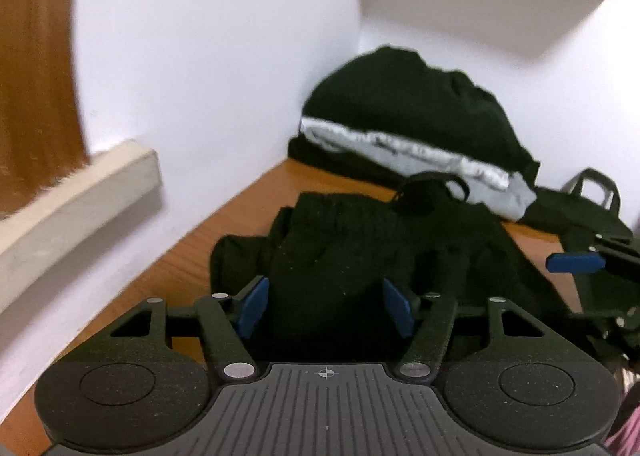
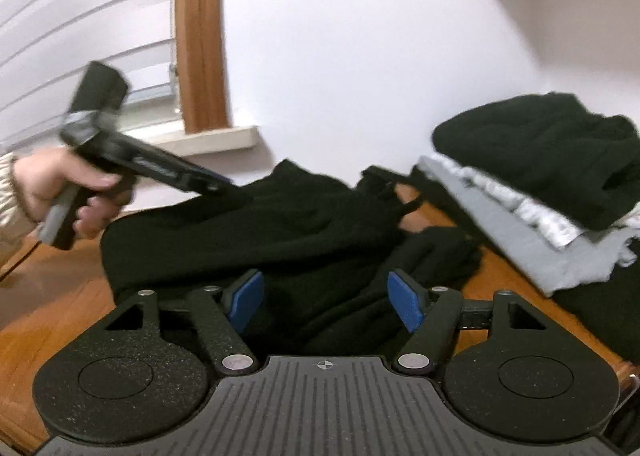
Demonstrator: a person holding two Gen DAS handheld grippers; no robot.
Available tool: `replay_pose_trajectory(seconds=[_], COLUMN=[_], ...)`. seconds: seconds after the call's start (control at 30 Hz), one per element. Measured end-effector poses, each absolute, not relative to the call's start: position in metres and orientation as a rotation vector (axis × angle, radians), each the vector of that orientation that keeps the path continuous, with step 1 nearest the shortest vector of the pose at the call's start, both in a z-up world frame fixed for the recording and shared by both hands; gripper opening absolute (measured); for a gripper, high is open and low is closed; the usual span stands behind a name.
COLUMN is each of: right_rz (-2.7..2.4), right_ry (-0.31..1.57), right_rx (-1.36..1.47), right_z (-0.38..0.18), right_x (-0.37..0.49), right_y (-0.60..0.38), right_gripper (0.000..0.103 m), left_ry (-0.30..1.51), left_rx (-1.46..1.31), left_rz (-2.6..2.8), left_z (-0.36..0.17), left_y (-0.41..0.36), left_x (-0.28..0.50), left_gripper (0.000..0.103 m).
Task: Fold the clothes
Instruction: 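Lower the black garment onto the desk and open both grippers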
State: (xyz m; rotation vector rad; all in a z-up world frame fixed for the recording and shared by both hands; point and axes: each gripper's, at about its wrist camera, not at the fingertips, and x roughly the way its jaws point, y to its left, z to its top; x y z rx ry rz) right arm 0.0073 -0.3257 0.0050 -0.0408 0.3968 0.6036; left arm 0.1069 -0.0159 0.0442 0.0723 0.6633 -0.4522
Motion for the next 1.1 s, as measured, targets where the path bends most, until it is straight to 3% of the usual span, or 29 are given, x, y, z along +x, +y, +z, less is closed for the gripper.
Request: replay_pose_trajectory(seconds=[0.07, 0.1, 0.13, 0.2, 0.37, 0.57, 0.63, 0.7, 0.8, 0.87, 0.9, 0.97, 1.0, 1.03, 1.07, 1.1], right_rz=[0.61, 0.614, 0.612, 0.605, 0.603, 0.583, 0.571, 0.581, 0.588, 0.586, 0.581, 0.58, 0.599, 0.622, 0.64, 0.611], right_ry=[0.405, 0.408, 0.412, 0.42, 0.436, 0.417, 0.39, 0.366, 0.37, 0.398, 0.423, 0.472, 0.485, 0.494, 0.491, 0.453], right_rx=[-0.055, -0.06, -0.078, -0.125, -0.109, -0.104, -0.075, -0.005, 0.046, 0.069, 0.081, 0.117, 0.145, 0.173, 0.186, 0.176], right_z=[0.0, -0.003, -0.007, -0.015, -0.019, -0.014, -0.007, 0.001, 0.008, 0.007, 0.005, -0.001, -0.004, -0.007, -0.008, -0.002], right_x=[0.011, 0.011, 0.011, 0.012, 0.014, 0.01, 0.007, 0.008, 0.021, 0.037, 0.046, 0.064, 0.069, 0.073, 0.074, 0.069], right_y=[-0.319, -0.317, -0.314, -0.309, -0.312, -0.312, -0.316, -0.325, -0.324, -0.319, -0.317, -0.313, -0.314, -0.314, -0.316, -0.319], right_gripper=[0.068, 0.068, 0.068, 0.068, 0.068, 0.068, 0.068, 0.066, 0.058, 0.056, 0.057, 0.057, 0.05, 0.038, 0.003, 0.003], left_ry=[0.674, 0.675, 0.668, 0.61, 0.434, 0.496, 0.512, 0.517, 0.527, 0.541, 0.548, 0.559, 0.569, 0.579, 0.581, 0.575], left_rx=[0.076, 0.074, 0.061, 0.006, -0.146, -0.085, -0.068, -0.065, -0.077, -0.09, -0.095, -0.102, -0.106, -0.109, -0.112, -0.114], left_rz=[-0.458, -0.464, -0.472, -0.465, -0.398, -0.404, -0.409, -0.416, -0.431, -0.441, -0.452, -0.472, -0.481, -0.491, -0.499, -0.503], left_z=[0.041, 0.041, 0.042, 0.052, 0.089, 0.074, 0.068, 0.063, 0.054, 0.048, 0.046, 0.041, 0.038, 0.035, 0.034, 0.034], left_y=[-0.014, -0.012, -0.009, 0.005, 0.051, 0.046, 0.04, 0.04, 0.046, 0.053, 0.057, 0.063, 0.065, 0.067, 0.069, 0.073], left_x=[0.112, 0.113, 0.112, 0.108, 0.09, 0.093, 0.093, 0.088, 0.076, 0.067, 0.063, 0.057, 0.053, 0.05, 0.047, 0.042], left_gripper=[0.05, 0.029, 0.016, 0.012, 0.012, 0.016, 0.036, 0.047, 0.047, 0.052, 0.061, 0.061, 0.061, 0.061, 0.061, 0.061])
